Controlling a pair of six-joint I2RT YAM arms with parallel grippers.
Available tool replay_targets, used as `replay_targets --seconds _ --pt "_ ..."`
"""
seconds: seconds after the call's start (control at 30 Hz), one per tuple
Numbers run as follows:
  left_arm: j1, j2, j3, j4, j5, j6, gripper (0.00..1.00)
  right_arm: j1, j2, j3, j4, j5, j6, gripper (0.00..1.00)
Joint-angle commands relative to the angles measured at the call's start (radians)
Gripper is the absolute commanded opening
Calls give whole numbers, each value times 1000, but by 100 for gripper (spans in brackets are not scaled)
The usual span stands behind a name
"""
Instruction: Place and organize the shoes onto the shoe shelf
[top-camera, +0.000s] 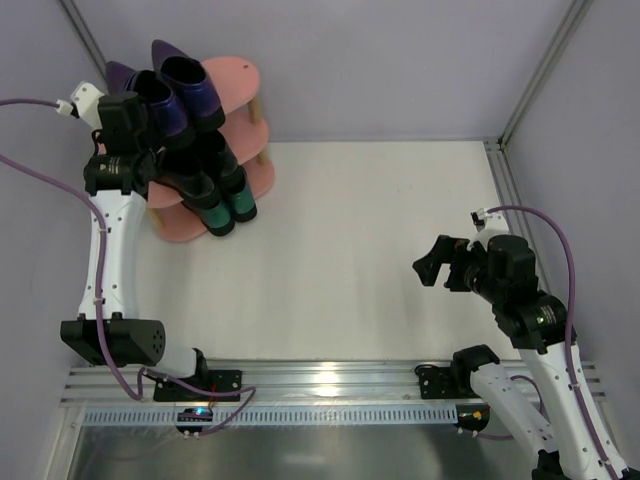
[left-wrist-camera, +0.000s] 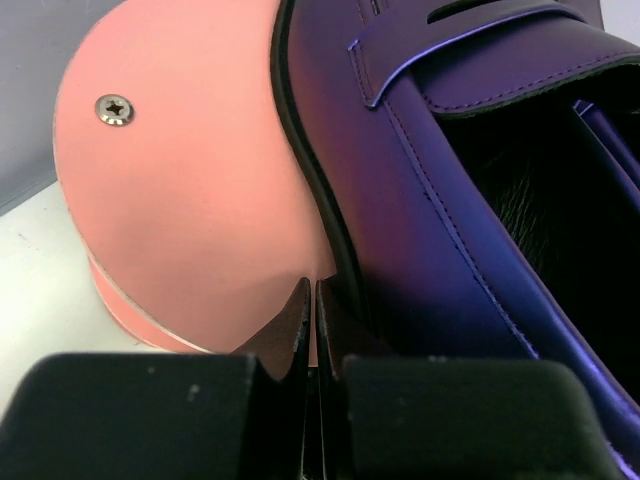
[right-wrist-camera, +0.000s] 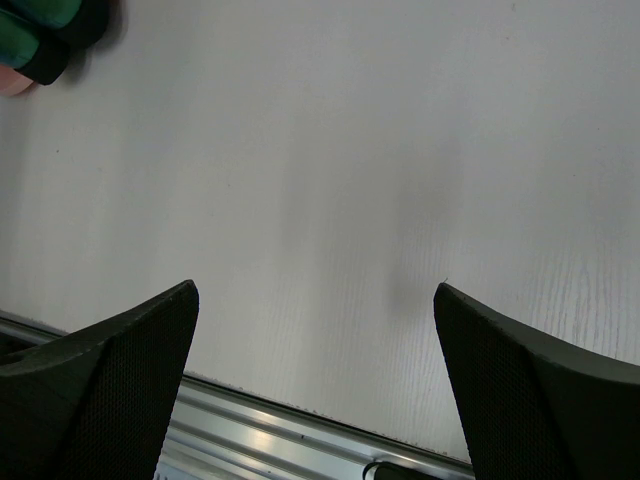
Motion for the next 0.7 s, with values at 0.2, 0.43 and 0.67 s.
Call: replay_targets --seconds 0.2,0.43,0.67 --pt "1 -45 -1 133 145 -52 0 5 -5 -3 18 8 -6 100" --pt "1 -113 41 69 240 -41 17 5 -8 1 15 -1 -6 100" --pt "0 -305 -57 47 493 -1 99 5 -34 9 54 -59 18 99"
